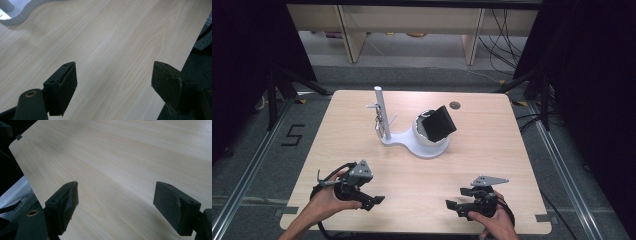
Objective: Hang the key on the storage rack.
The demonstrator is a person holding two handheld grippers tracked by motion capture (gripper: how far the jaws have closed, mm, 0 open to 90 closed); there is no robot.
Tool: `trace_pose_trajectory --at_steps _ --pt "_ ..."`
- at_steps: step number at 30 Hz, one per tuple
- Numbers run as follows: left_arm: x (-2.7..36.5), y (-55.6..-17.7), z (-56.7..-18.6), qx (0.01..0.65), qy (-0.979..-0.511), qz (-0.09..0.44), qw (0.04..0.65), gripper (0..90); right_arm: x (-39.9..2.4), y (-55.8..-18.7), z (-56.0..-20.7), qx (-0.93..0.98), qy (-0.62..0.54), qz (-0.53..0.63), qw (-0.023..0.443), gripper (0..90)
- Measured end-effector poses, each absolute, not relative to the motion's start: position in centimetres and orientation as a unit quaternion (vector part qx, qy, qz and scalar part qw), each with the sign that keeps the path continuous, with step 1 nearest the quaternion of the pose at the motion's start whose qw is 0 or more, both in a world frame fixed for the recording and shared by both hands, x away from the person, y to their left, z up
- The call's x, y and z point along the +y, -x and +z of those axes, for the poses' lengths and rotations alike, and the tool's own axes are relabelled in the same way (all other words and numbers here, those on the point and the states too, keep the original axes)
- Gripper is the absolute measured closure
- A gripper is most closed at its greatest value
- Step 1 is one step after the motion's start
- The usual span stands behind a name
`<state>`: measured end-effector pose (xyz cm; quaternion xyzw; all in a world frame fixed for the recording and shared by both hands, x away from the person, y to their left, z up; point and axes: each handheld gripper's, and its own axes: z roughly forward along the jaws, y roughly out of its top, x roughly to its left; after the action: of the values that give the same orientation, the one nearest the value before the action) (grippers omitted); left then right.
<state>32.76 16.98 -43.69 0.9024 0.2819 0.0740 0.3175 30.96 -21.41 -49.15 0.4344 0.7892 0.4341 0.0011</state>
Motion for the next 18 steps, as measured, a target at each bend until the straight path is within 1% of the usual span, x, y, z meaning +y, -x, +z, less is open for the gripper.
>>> trace_pose_trajectory --at_steps 3,4,5,8,11,12,14,18 --pt "16.9 -32.2 -44.4 0.28 -0.901 0.082 0.32 20.3 -21.4 -30.9 -49.2 0.789 -0.436 0.433 -0.001 20.8" --pt "16.8 -31.9 -44.8 0.282 -0.901 0.082 0.32 20.2 -21.4 -31.0 -49.2 0.791 -0.433 0.432 0.007 20.8" --pt "16.8 -31.8 -45.0 0.278 -0.901 0.083 0.322 20.2 -21.3 -30.9 -49.2 0.787 -0.441 0.432 -0.003 20.8" --pt "16.7 -31.3 -45.6 0.278 -0.899 0.088 0.328 20.2 -21.3 -30.9 -49.2 0.792 -0.436 0.428 -0.004 20.8" --pt "16.7 -31.0 -45.9 0.269 -0.903 0.1 0.32 20.3 -21.3 -31.0 -49.3 0.793 -0.43 0.431 -0.001 20.8" --pt "16.7 -30.8 -46.2 0.276 -0.9 0.098 0.323 20.3 -21.3 -31.0 -49.3 0.793 -0.429 0.432 -0.001 20.8" --pt "16.7 -30.5 -46.5 0.275 -0.9 0.097 0.324 20.3 -21.1 -30.8 -49.2 0.79 -0.438 0.429 -0.011 20.8" --pt "16.7 -29.9 -47.4 0.271 -0.902 0.103 0.321 20.3 -21.2 -30.8 -49.3 0.794 -0.429 0.431 -0.001 20.7"
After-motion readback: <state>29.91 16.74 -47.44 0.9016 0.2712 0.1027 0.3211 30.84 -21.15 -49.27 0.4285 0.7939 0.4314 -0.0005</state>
